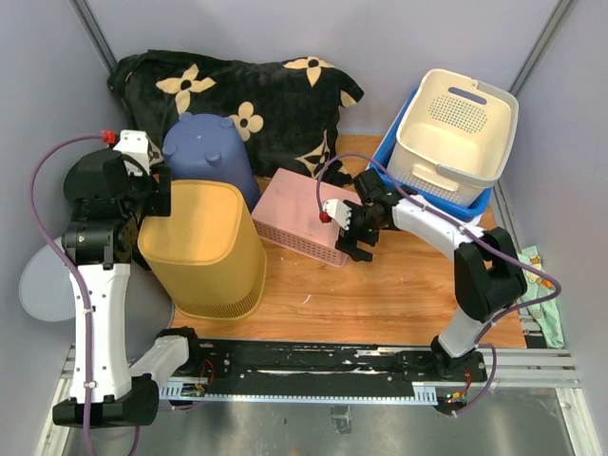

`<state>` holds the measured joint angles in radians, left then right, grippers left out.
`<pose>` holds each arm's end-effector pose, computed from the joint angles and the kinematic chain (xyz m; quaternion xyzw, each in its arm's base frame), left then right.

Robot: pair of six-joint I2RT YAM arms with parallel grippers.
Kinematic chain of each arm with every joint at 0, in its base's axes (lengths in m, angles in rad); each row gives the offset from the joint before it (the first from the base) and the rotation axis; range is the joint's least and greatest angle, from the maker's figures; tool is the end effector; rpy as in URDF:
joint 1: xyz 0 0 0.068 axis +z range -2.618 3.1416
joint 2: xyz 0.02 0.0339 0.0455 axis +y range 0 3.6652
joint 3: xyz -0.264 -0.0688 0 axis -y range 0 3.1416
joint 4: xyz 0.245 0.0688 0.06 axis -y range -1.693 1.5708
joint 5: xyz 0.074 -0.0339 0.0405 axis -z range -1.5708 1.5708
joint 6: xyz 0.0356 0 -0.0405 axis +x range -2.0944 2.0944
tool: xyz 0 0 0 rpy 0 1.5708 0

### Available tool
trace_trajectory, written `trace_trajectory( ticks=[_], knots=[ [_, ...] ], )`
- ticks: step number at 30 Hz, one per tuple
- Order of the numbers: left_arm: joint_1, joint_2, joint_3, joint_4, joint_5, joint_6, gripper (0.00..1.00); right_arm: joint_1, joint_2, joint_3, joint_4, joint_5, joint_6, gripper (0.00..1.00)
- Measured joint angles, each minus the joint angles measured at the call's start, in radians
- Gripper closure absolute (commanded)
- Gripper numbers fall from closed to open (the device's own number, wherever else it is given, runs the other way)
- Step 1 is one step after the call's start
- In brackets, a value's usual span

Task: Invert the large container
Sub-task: Move the container to the center of the board.

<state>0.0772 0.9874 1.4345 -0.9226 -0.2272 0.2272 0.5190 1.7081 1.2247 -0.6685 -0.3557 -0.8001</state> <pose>0.1651 0.0208 0.4441 0.0047 0.8503 0.1741 0.4967 0.2931 0.1817 0.2162 -0.6190 0.7383 0.1427 0.2269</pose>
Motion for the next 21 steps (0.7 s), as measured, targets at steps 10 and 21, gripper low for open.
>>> trace_trajectory(
  ticks=[10,21],
  knots=[
    [0.0,0.019,-0.028,-0.001,0.0,-0.019,0.01,-0.007,-0.035,0.026,0.15,0.172,0.151,0.06],
    [0.0,0.019,-0.04,0.013,-0.014,-0.031,0.01,-0.098,0.155,0.232,0.067,0.116,0.393,0.06]
  ],
)
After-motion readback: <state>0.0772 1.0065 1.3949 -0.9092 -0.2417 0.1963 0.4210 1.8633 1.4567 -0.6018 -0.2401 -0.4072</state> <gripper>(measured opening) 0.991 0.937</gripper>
